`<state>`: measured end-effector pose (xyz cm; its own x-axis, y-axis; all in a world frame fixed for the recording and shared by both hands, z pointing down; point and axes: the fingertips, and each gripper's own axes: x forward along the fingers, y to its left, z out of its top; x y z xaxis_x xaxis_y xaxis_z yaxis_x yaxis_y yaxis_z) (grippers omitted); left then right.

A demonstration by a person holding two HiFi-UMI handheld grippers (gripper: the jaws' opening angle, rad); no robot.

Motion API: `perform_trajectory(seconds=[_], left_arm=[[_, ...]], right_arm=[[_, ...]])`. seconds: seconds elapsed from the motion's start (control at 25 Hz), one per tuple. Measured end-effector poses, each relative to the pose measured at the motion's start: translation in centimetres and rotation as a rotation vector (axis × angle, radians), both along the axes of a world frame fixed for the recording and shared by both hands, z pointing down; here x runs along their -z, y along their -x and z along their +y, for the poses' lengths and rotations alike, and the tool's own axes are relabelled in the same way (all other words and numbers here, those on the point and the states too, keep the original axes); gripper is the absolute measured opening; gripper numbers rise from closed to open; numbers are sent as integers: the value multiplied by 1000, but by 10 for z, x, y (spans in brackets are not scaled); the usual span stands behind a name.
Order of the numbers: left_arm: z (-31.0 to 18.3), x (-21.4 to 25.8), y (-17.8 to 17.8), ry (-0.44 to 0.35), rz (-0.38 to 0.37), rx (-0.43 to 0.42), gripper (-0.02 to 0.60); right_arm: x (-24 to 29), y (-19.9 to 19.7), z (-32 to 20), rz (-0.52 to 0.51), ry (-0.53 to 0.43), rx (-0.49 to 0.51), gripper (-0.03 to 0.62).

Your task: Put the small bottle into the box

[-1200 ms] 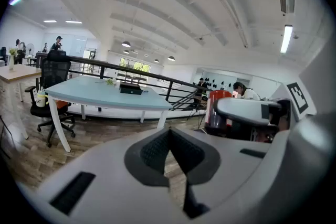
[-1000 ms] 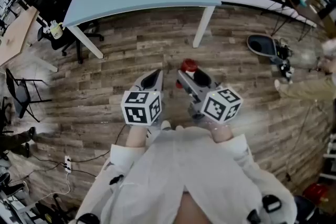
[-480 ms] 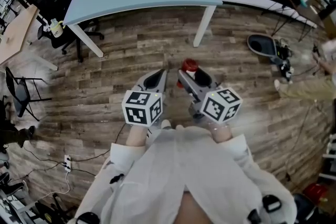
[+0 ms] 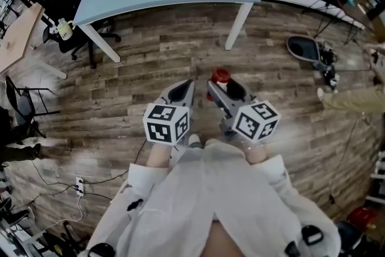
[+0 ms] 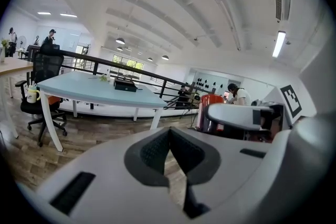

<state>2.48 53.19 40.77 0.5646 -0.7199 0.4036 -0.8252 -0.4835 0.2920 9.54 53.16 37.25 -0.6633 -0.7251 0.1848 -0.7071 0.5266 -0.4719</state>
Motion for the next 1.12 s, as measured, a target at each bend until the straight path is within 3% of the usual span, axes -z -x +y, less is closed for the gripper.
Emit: perform_trajectory(seconds=[0.56, 0.72, 1.12], left_arm=[[-12, -10, 5, 36, 2, -31, 3], [-31, -12, -2, 40, -6, -38, 3], [-127, -8, 8, 15, 11, 74, 3]], right_arm=[[-1, 5, -12, -42, 30, -28, 207], [-6, 1, -36, -54, 39, -34, 207], [-10, 1, -136, -62, 55, 42, 207]])
